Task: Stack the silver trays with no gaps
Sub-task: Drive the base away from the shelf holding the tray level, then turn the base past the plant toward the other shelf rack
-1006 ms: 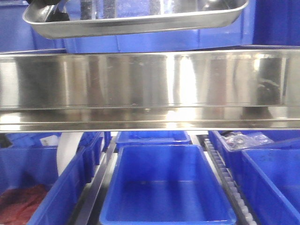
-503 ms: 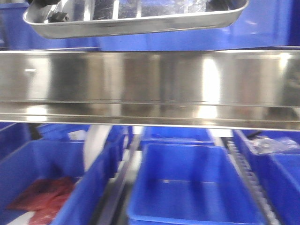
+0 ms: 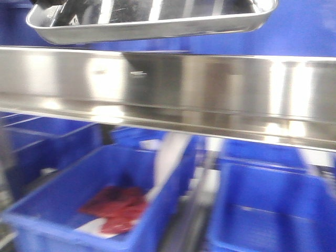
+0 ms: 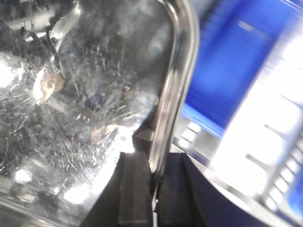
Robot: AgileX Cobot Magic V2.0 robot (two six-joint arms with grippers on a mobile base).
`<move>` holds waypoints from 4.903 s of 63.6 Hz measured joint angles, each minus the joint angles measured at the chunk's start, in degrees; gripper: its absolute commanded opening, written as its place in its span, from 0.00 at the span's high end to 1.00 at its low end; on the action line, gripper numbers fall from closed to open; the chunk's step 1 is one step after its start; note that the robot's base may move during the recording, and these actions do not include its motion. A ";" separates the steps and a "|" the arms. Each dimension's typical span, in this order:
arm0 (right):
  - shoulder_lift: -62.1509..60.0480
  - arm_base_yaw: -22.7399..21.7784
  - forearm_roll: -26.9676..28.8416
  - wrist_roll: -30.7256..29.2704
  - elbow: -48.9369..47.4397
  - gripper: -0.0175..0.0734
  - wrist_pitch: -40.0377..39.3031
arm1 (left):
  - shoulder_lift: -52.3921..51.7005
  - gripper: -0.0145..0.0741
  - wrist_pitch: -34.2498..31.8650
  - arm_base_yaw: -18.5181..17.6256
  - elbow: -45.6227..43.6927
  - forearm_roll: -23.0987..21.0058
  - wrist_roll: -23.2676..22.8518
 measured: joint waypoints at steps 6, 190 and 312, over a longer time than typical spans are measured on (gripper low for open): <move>0.00 0.00 0.00 0.00 0.00 0.74 0.00 | 0.00 0.89 0.00 0.00 0.00 0.00 0.00; 0.00 0.00 0.40 0.00 0.00 0.74 0.35 | 0.00 0.89 0.23 0.10 0.00 0.00 0.00; -0.05 0.00 0.40 0.00 0.00 0.75 0.39 | 0.00 0.89 0.13 0.10 0.00 0.00 0.00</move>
